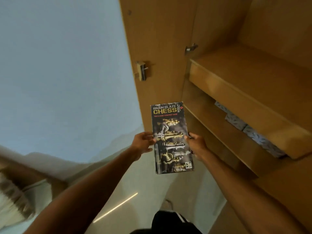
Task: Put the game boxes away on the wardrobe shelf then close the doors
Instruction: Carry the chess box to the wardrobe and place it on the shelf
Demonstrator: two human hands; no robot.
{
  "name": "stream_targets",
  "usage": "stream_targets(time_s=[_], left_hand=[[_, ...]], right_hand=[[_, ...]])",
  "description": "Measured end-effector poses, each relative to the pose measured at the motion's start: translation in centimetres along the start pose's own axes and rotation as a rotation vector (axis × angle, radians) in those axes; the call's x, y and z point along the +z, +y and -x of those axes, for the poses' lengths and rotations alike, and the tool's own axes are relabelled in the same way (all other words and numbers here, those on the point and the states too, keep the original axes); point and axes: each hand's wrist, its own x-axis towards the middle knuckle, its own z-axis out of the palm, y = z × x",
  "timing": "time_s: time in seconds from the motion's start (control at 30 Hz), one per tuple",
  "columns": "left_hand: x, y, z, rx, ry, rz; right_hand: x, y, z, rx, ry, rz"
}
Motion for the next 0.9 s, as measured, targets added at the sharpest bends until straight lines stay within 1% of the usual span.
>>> stream_targets(time_s=[0.13,0.23,0.33,0.5,0.6,0.77,0.83,0.9], left_hand=[[3.2,6.4,-7.0,0.075,-0.083,-0.016],[6.0,10.5,-11.9,0.132,-0.147,-0.051],[8.8,14.9,-17.0,0.165,-0.196,-0.056],[13.8,22.1,-28.0,0.211,-0.262,-0.092],[17.1,26.2,-33.6,0.241,-0.289,-0.118],[22.6,32.0,-42.1,0.265,-0.364,-0.190],[24.9,34.0,-45.5,0.267,-0.433,-0.225],[26.8,35.6,-48.1,0.268,-0.568,-0.254]], right_hand=[[-3.0,-4.2,-5.5,0.025,0.065,-0.053],[-5.5,-6.9,-9.8,0.003,0.119,-0.080],[-8.1,-10.3,-14.3,-0.049,0.195,-0.097],[-12.3,-15.5,-24.0,-0.129,0.332,-0.078],[-14.5,-18.4,-29.5,-0.131,0.399,-0.078],[-18.1,-22.1,-36.8,-0.058,0.479,-0.035],[-19.7,-23.1,-39.9,-0.045,0.523,-0.049],[-20.9,-24.3,-42.2,-0.042,0.532,-0.038]])
